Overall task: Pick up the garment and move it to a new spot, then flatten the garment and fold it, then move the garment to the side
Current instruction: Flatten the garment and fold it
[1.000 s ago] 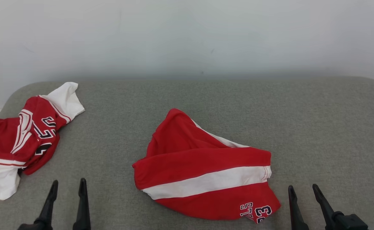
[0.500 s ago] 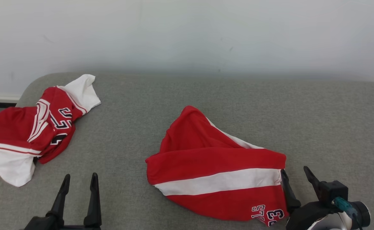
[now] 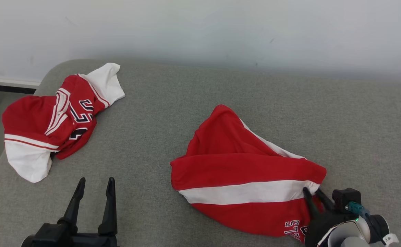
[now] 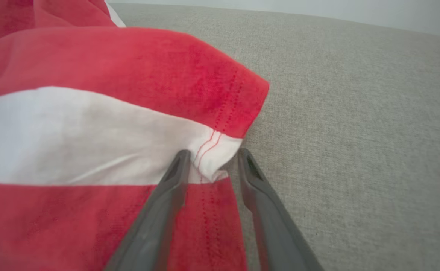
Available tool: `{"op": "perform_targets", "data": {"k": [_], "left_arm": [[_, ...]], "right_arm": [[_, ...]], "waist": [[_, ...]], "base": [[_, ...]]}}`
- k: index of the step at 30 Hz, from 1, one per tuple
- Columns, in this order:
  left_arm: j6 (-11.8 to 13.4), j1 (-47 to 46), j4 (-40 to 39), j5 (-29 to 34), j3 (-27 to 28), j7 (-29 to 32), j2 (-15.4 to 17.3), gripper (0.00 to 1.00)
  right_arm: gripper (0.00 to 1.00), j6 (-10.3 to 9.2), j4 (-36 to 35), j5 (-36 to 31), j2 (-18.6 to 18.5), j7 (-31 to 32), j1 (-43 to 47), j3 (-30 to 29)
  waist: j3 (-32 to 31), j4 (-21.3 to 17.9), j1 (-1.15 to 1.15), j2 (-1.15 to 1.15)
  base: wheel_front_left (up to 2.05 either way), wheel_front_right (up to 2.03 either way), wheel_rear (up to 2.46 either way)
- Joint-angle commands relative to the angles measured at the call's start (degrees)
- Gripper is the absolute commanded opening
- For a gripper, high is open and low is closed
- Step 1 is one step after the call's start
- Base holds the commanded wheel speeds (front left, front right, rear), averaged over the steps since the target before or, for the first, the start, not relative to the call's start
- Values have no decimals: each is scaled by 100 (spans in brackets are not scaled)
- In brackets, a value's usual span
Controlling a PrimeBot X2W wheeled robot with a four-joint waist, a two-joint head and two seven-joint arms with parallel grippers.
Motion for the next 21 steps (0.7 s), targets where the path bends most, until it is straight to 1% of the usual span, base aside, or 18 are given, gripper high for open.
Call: {"op": "perform_targets", "data": {"k": [1,2,6,11,15,21], "left_arm": [[6,-56,17,-45,3,-17,9,100],[6,-55,34,-53,11,-17,22,100],[5,46,55,-42,52,-17,29,100],[5,141,67,-27,72,-17,-19,100],[5,232,93,-54,102,-17,-68,100],[5,330,138,-70,58,-17,-140,100]], "right_arm": [[0,-13,38,61,-19,-46,-61,25],[0,-13,215,179,-1,-146,-146,111],[0,-13,402,334,-71,-356,-257,299],[0,-13,159,450,-198,-541,-119,400],[0,-13,-548,442,-337,-577,239,356],[0,-13,-2143,336,-450,-580,1286,-6]], "waist": [[23,24,0,0],[11,17,0,0],[-83,-63,0,0],[-210,-233,0,0],[-284,-416,0,0],[-318,-641,0,0]], "base": [[0,0,0],[0,0,0],[0,0,0],[0,0,0],[0,0,0],[0,0,0]]}}
